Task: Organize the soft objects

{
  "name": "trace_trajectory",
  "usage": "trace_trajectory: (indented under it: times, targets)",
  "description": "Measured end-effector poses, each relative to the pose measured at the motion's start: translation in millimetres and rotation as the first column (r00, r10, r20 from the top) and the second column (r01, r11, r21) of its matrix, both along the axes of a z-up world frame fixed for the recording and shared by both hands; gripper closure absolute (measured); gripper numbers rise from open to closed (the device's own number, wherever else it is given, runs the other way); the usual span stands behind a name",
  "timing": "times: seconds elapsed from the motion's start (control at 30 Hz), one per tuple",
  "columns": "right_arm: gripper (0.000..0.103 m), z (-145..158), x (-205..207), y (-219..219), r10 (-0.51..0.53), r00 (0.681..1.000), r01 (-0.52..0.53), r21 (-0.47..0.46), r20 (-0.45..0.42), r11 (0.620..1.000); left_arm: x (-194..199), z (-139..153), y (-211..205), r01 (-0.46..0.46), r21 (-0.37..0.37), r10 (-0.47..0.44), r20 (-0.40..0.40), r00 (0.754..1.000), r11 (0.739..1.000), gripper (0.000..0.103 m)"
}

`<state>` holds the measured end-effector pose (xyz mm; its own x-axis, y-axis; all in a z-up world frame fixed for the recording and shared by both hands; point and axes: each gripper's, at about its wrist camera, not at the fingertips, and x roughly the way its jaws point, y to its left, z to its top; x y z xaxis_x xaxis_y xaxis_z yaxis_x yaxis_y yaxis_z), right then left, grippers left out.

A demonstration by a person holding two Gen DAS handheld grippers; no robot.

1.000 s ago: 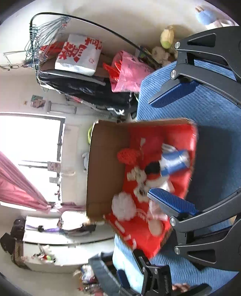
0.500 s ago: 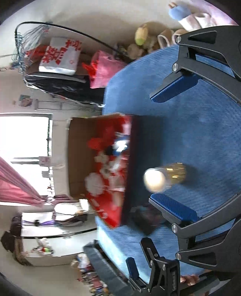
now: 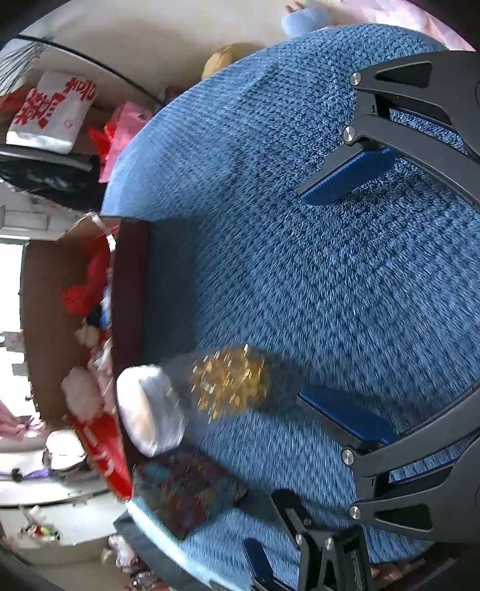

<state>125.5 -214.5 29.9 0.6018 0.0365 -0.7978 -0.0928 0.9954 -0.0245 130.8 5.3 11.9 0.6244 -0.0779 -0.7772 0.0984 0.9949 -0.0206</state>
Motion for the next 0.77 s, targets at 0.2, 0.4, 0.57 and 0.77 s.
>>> trace_trajectory:
  times: [0.2, 0.4, 0.57, 0.77]
  targets:
    - [0.000, -4.7, 2.2, -2.2, -0.014, 1.000, 0.014, 0.010, -0.011, 1.000, 6.1, -5.4, -2.8, -0.022, 0.033, 0.023, -0.015, 1.000, 0.999, 0.000]
    - [0.000, -3.6, 3.2, -3.6, -0.023, 1.000, 0.023, 0.030, -0.011, 0.999, 9.0, -8.0, -0.8, -0.027, 0.024, 0.027, -0.014, 1.000, 0.999, 0.000]
    - [0.000, -3.9, 3.5, -2.9, -0.023, 1.000, 0.023, 0.030, -0.010, 0.999, 10.3, -7.9, -1.2, -0.031, 0.022, 0.031, -0.010, 0.999, 0.999, 0.000]
    - [0.000, -4.1, 3.0, -2.8, -0.023, 1.000, 0.023, 0.029, -0.011, 0.999, 8.0, -7.5, -1.1, -0.032, 0.022, 0.032, -0.009, 0.999, 0.999, 0.000]
